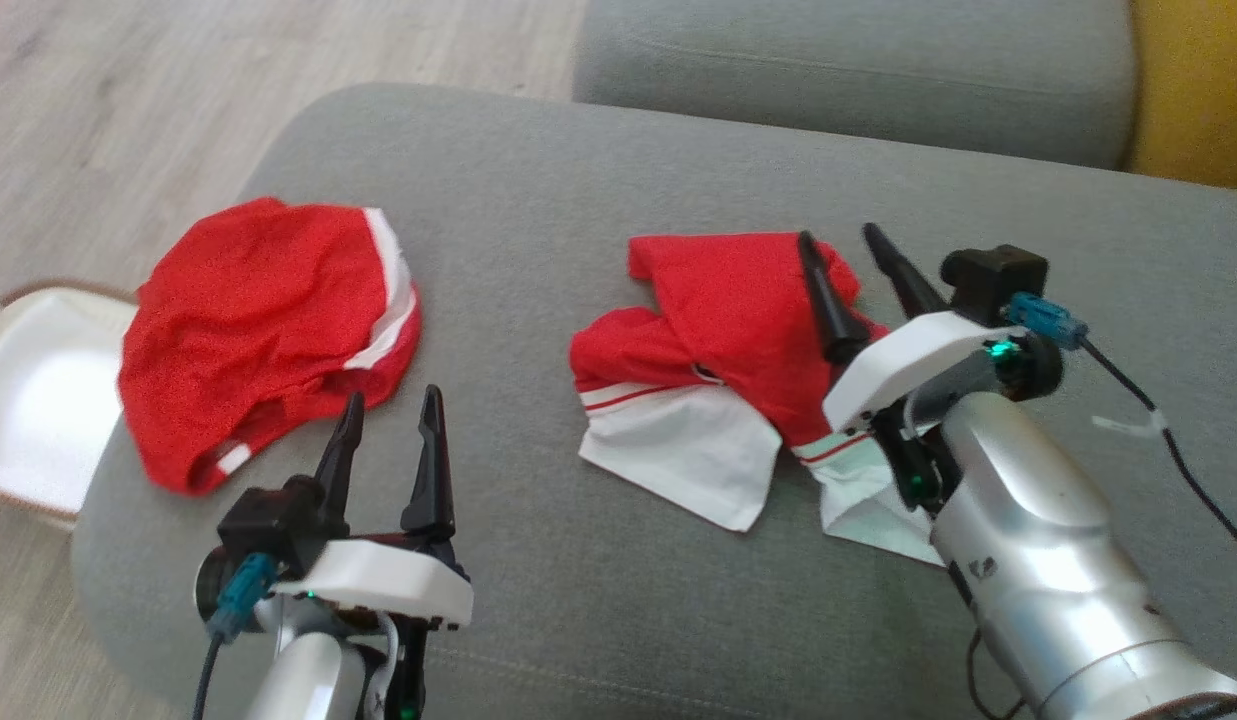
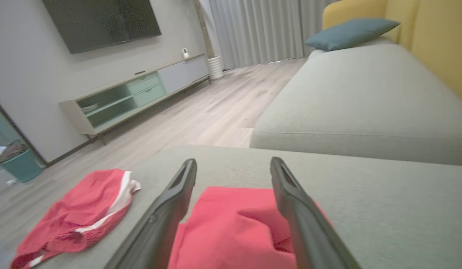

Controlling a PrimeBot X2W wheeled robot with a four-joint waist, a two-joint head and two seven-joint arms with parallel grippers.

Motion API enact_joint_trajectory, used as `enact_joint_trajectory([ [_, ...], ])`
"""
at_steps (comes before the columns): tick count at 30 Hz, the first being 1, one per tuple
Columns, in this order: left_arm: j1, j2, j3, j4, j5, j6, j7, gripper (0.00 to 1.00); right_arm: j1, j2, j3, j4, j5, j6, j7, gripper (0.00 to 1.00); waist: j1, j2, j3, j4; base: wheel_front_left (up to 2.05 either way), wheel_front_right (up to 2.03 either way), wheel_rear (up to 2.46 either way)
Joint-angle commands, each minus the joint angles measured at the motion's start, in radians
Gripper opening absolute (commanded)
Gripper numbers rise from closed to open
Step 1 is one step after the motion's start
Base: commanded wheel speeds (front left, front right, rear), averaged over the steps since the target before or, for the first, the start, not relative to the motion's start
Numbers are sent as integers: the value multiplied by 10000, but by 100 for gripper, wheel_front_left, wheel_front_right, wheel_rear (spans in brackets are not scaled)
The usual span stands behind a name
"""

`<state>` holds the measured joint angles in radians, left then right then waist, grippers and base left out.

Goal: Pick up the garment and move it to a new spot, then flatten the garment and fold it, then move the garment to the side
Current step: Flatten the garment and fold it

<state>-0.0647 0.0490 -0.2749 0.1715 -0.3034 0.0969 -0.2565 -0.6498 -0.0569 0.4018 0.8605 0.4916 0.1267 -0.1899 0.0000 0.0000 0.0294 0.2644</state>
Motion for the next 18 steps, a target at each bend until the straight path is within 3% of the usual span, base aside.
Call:
enact_joint_trajectory([
  [1,-276,13,393,-461,-32,77,-53,100,-397,67,-252,-176,-582,40,-284,100,0,0,-158,-436,0,0,0],
  [7,-249,13,440,-709,-99,155,-53,100,297,67,-1106,-881,-1882,40,-614,100,0,0,-347,-964,0,0,0],
  [13,-125,13,436,-896,-155,225,-53,100,2282,67,-1910,-3199,-2860,40,-708,100,0,0,-490,-1473,0,0,0],
  [18,-54,13,361,-899,-176,196,-53,100,4001,67,-2283,-5052,-2970,40,-715,100,0,0,-456,-1765,0,0,0],
])
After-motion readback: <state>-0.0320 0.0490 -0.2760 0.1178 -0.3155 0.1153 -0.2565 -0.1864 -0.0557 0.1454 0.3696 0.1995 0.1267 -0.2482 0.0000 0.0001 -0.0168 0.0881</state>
